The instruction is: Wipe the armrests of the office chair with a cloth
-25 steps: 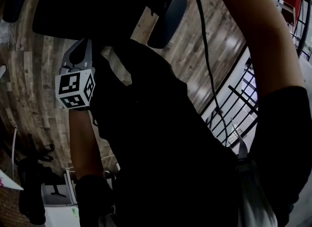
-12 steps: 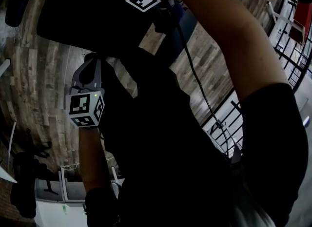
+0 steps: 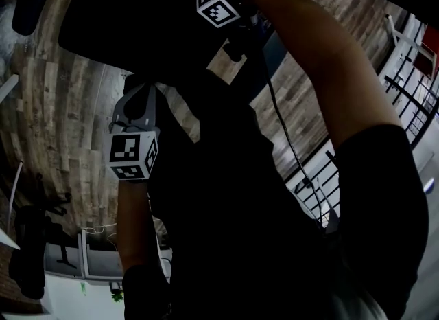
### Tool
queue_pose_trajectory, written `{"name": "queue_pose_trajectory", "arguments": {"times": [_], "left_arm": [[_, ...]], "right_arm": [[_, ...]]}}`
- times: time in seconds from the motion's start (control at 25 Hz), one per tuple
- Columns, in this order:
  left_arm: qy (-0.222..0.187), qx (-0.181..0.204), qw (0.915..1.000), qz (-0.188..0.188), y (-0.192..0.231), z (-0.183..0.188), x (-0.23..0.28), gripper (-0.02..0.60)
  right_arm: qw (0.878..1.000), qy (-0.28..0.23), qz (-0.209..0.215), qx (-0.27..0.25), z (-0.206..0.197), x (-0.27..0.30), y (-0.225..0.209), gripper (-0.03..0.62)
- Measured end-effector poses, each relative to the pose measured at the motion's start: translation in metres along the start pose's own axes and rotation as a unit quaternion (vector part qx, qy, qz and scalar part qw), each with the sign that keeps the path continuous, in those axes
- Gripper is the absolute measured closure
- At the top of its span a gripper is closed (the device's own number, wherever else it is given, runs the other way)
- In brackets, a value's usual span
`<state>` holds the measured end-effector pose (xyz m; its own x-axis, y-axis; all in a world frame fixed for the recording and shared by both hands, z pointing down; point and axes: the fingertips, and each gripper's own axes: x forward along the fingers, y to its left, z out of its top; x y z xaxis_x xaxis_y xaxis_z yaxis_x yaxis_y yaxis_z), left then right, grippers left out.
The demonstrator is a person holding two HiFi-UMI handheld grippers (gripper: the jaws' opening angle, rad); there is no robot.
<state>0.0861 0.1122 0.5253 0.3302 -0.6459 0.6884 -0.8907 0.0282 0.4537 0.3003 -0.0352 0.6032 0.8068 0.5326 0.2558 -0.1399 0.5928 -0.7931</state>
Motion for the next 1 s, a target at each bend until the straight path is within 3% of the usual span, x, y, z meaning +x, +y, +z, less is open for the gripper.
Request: {"name": "queue_pose_trajectory", "arguments": {"times": [0.2, 0.4, 0.72, 0.84, 1.0], "left_arm": [[0.006, 0.006, 1.0, 0.003, -0.001, 0.001, 0.007, 0.575], [0.008, 0.002, 1.0, 0.002, 0.003, 0.001, 0.014, 0.575], [0.002, 0.009, 1.0, 0.003, 0.005, 0.012, 0.023, 0.575], [0.003, 0.018, 0.9998, -0.001, -0.002, 0.017, 0.019, 0.575], [0.003, 0.027, 0.9996, -0.004, -0.007, 0.022, 0.011, 0.575]], "right_arm": [[0.998, -0.056, -0.031, 0.012, 0.013, 0.003, -0.031, 0.546], [0.989, -0.11, -0.096, 0.016, 0.033, 0.002, -0.066, 0.546], [0.984, -0.121, -0.128, -0.012, 0.04, 0.004, -0.067, 0.546], [0.989, -0.1, -0.1, -0.047, 0.042, 0.011, -0.037, 0.546], [0.995, -0.035, -0.057, -0.069, 0.034, 0.016, 0.0, 0.546]]}}
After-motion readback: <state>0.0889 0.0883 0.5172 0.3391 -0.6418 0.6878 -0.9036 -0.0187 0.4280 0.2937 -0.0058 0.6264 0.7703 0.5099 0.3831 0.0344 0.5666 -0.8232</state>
